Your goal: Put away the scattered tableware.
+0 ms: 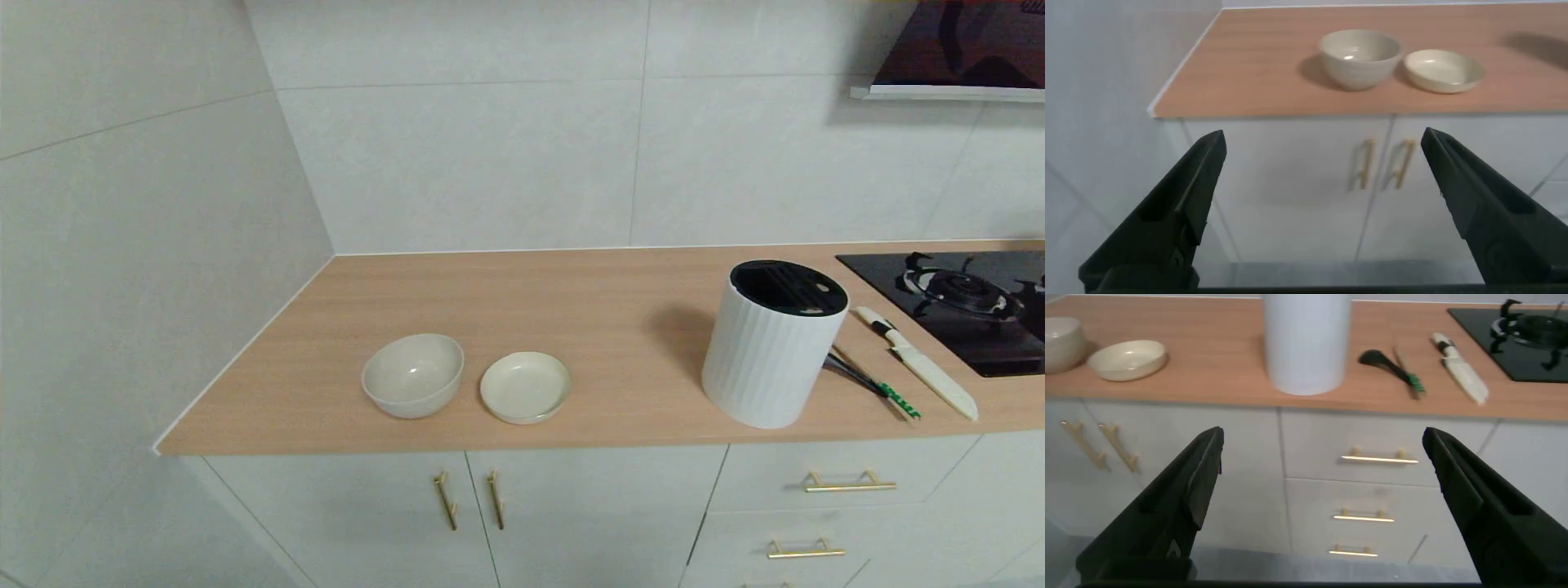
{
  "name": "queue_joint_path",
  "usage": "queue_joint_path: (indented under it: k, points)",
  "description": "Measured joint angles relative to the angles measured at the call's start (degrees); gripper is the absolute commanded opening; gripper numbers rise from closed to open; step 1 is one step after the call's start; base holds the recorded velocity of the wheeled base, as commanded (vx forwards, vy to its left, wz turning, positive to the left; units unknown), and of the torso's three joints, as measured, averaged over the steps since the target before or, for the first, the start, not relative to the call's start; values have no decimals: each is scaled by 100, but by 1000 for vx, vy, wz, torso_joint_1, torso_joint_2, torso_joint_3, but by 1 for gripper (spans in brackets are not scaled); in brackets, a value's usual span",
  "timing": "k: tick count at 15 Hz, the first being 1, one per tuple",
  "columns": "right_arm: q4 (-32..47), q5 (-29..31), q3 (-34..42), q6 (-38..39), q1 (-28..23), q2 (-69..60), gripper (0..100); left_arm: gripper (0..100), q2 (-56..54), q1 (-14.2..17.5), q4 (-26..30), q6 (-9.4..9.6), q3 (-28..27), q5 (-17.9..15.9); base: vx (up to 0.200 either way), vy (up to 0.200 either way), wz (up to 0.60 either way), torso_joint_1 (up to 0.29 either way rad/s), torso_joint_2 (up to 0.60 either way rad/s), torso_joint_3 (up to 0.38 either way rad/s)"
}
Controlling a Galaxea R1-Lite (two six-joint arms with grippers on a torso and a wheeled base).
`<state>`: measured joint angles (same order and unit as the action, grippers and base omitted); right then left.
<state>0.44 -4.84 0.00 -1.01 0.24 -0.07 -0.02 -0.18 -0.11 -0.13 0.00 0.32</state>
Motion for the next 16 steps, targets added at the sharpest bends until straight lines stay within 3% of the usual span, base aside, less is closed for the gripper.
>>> queue_joint_path:
  k: [10, 16]
  points:
    - [0, -11, 0, -2, -2, 0, 100, 100, 0, 0, 0, 0, 0, 1, 0, 200, 0, 2, 3, 1]
    - [0, -16, 0, 0, 5, 0, 100, 100, 2, 2, 0, 6, -2, 0, 0, 0, 0, 0, 0, 0]
